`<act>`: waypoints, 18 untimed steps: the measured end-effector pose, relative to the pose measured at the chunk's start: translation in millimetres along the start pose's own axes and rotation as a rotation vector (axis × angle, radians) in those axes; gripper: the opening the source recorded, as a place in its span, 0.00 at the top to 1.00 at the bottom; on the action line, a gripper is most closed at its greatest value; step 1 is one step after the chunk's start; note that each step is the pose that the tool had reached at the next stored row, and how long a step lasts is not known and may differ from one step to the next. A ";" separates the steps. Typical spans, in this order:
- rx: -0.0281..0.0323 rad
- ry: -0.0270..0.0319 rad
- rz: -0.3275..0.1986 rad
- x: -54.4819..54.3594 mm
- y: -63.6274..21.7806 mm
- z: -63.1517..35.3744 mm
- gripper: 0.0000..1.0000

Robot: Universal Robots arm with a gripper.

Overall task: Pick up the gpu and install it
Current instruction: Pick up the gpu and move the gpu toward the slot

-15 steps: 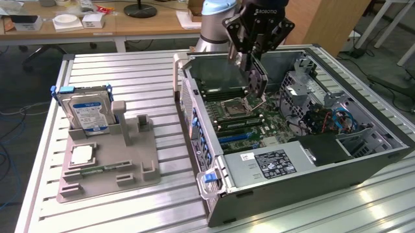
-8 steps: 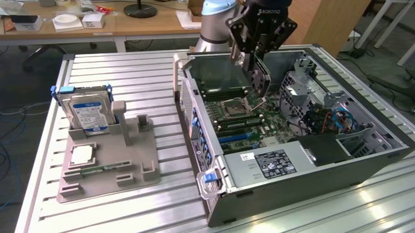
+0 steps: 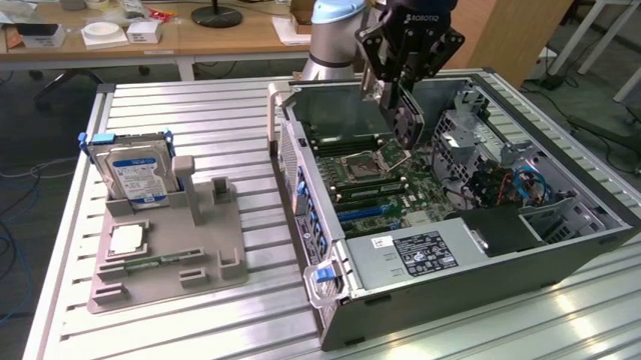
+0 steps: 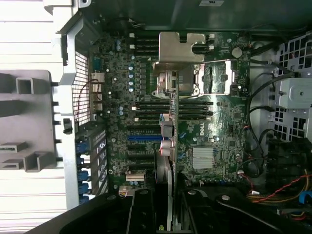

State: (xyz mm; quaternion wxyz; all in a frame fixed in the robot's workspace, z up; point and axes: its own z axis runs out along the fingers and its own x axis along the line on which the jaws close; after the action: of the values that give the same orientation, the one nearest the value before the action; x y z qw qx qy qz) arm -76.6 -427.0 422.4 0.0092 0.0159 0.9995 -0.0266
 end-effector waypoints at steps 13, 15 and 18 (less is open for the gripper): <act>0.0000 0.0000 0.000 -13.5 0.4 0.2 0.74; -0.0001 0.0000 0.000 -15.5 0.5 0.3 0.74; 0.0000 0.0000 0.000 -18.4 0.6 0.3 0.74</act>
State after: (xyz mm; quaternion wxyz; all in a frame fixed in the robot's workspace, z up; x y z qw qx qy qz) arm -58.2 -427.0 422.5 0.0092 0.0159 0.9995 -0.0266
